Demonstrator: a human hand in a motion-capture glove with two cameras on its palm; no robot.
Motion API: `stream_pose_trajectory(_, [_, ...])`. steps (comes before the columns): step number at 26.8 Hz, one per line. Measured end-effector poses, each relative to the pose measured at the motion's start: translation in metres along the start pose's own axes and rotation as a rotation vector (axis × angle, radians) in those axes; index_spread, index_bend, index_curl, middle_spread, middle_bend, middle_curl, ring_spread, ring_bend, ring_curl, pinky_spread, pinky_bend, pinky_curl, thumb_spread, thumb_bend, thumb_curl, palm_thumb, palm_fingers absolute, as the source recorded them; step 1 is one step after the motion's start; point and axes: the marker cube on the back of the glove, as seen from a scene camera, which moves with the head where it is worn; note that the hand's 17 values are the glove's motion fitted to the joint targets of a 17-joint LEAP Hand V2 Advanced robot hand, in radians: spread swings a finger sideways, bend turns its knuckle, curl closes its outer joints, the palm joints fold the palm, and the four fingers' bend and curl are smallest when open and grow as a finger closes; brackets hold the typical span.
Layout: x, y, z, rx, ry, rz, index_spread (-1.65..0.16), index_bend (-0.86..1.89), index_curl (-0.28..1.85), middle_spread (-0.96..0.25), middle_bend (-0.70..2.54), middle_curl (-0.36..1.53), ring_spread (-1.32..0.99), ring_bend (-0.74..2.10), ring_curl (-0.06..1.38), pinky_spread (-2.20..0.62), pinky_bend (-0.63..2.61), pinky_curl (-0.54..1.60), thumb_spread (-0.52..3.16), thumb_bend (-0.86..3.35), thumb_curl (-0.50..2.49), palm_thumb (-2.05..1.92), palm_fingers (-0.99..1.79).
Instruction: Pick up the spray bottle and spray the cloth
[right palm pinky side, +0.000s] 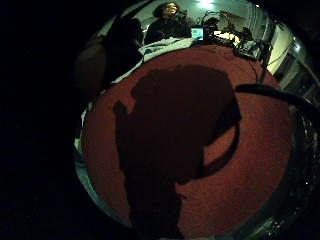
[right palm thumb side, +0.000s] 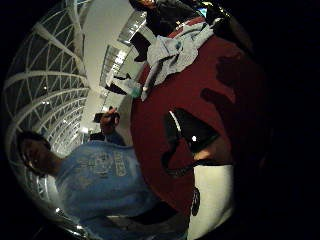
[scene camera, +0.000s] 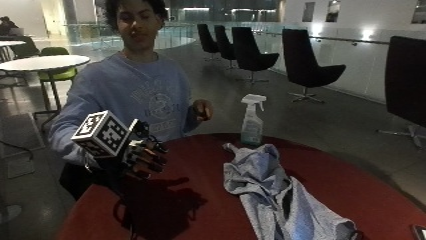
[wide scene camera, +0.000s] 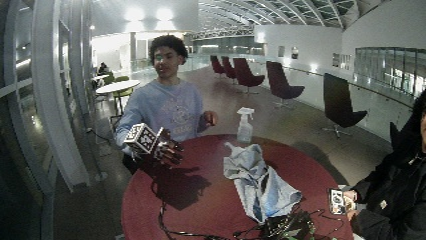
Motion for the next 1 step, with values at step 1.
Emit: stream_pose_trajectory(1, [0.0001, -0.0003, 0.0, 0.0, 0.002, 0.0, -0.33, 0.14, 0.29, -0.02, 0.28, 0.4, 0.0, 0.44, 0.35, 0.23, 0.18, 0.28, 1.07, -0.02, 0.37, 0.68, 0.66])
